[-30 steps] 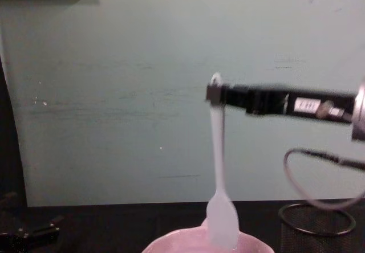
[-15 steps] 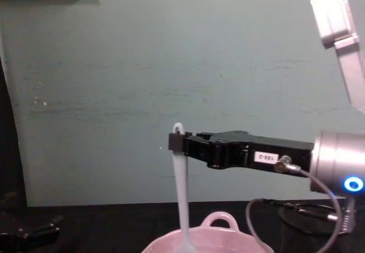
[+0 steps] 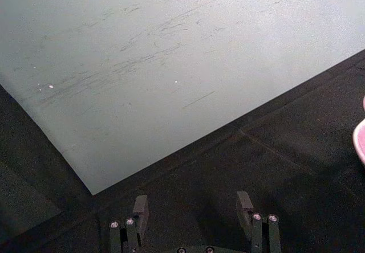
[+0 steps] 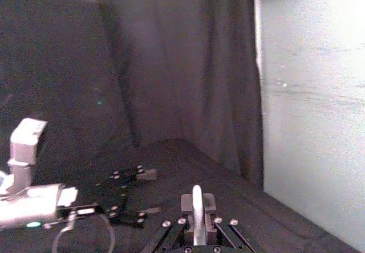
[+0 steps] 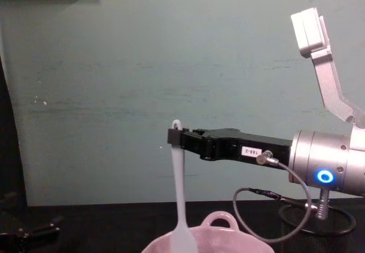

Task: Use the one hand to pick up the spoon and stir the clear water in the bowl.

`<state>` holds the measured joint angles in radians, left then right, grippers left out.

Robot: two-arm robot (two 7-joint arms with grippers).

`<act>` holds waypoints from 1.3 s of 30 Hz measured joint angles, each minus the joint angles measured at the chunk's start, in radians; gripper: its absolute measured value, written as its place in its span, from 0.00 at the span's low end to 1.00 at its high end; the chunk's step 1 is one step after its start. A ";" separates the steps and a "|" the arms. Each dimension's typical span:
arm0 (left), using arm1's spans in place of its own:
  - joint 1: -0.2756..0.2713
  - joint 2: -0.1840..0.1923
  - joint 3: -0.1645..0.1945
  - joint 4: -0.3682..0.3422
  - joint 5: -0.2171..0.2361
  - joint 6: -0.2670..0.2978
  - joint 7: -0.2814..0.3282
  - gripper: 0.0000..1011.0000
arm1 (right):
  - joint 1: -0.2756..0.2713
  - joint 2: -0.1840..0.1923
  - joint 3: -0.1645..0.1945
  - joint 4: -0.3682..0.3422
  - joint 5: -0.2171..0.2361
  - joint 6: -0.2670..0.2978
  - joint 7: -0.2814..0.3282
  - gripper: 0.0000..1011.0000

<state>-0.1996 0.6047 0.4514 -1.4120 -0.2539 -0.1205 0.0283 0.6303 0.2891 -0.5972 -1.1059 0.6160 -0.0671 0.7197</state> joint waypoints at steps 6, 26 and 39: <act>0.000 0.000 0.000 0.000 0.000 0.000 0.000 1.00 | 0.023 -0.012 0.034 0.073 -0.001 -0.027 0.005 0.11; 0.000 0.000 0.000 0.000 0.000 0.000 0.000 1.00 | -0.152 0.101 0.100 -0.177 0.000 0.007 -0.061 0.11; 0.000 0.000 0.000 0.000 0.000 0.000 0.000 1.00 | -0.143 0.050 0.043 -0.176 0.000 0.010 -0.026 0.11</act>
<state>-0.1995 0.6047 0.4514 -1.4120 -0.2539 -0.1205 0.0283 0.4878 0.3395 -0.5541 -1.2823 0.6159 -0.0575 0.6934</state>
